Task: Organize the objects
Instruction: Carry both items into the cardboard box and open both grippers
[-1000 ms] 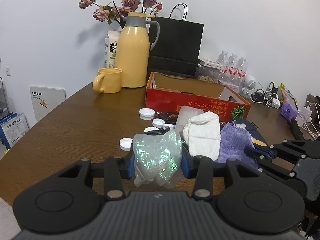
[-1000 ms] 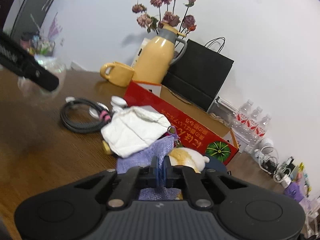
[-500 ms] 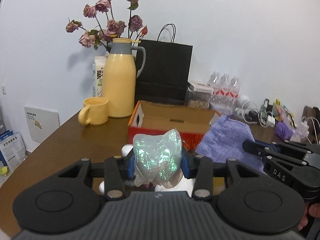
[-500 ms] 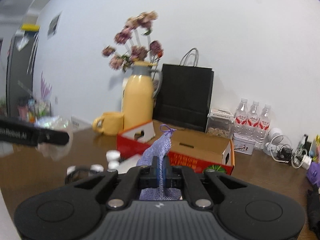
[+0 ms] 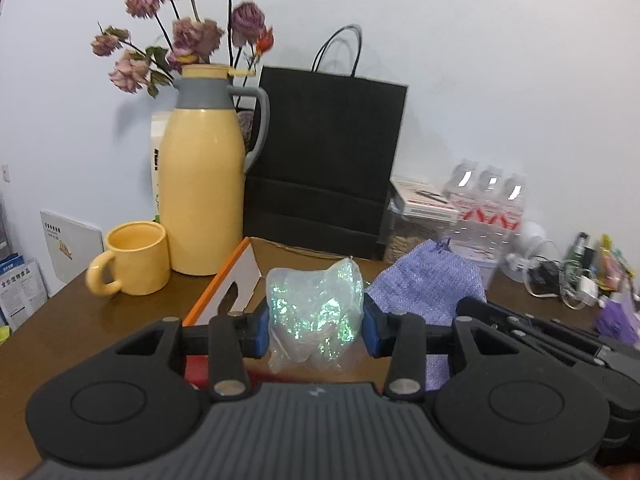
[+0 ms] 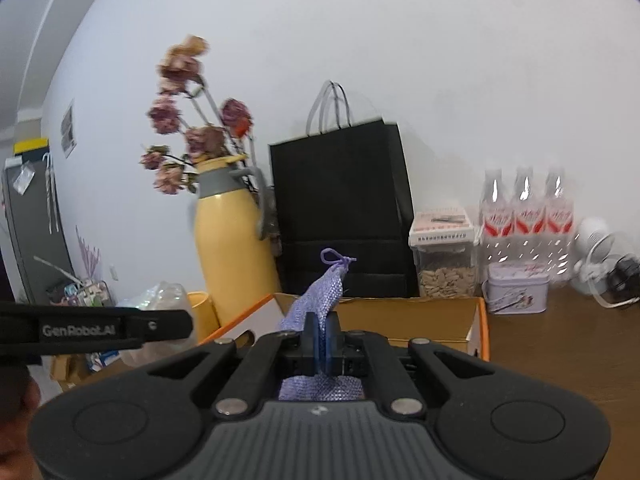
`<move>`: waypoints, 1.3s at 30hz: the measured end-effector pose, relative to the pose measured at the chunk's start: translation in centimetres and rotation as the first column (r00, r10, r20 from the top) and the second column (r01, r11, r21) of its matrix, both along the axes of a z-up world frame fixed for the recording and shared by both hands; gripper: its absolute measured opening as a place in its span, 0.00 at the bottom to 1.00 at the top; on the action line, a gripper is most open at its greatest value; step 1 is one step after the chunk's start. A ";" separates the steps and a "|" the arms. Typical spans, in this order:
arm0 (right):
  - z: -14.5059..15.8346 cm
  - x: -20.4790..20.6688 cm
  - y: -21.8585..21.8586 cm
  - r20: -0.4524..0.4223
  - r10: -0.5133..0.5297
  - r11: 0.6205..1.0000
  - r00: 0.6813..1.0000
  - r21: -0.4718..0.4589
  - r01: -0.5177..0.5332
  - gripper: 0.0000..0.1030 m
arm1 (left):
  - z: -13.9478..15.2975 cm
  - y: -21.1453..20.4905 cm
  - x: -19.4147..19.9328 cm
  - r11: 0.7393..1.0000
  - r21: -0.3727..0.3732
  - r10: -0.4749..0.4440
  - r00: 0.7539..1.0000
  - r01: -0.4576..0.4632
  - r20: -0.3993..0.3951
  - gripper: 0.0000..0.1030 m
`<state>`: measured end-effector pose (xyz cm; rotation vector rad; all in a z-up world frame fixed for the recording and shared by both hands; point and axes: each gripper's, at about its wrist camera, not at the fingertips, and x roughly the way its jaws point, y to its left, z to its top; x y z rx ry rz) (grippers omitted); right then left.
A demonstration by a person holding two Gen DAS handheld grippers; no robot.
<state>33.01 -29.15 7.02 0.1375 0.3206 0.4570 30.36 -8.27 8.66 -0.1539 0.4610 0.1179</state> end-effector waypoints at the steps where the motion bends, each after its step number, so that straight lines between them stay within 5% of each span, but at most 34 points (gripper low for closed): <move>1: -0.3 1.6 -0.2 -0.017 0.002 1.000 1.000 0.013 -0.002 0.02 | -0.3 -0.1 1.1 1.000 0.000 0.011 1.000 -0.011 -0.008 0.42; 8: -3.4 9.2 -0.7 -0.130 0.009 0.996 0.991 0.084 0.002 0.02 | -3.1 0.1 7.9 0.997 0.005 0.082 0.990 -0.082 -0.116 0.42; 16: -5.8 11.9 0.6 -0.215 -0.005 1.000 0.977 -0.002 0.005 0.02 | -5.7 2.0 10.0 0.996 0.005 0.088 0.982 -0.088 -0.166 0.43; 20: -6.2 11.7 0.9 -0.222 -0.043 0.997 0.974 -0.078 0.027 0.05 | -6.6 2.3 10.4 0.997 0.043 0.070 0.980 -0.063 -0.185 0.60; 23: -6.3 11.3 0.8 -0.237 -0.080 0.991 0.968 -0.123 0.051 0.22 | -6.5 2.8 10.2 0.997 0.053 0.067 0.983 -0.059 -0.171 1.00; 27: -5.5 10.0 0.5 -0.194 -0.099 0.987 0.976 -0.147 0.071 0.83 | -5.9 3.8 8.8 0.998 0.055 0.050 0.990 -0.043 -0.131 1.00; 31: -4.1 7.8 0.4 -0.131 -0.082 0.988 0.988 -0.139 0.063 0.99 | -5.2 4.5 7.6 0.998 0.064 0.022 0.994 -0.015 -0.105 1.00; 39: -1.7 3.1 1.1 -0.058 -0.144 0.972 0.988 -0.194 0.131 1.00 | -3.2 5.8 3.9 0.998 0.052 -0.038 0.999 0.040 -0.034 1.00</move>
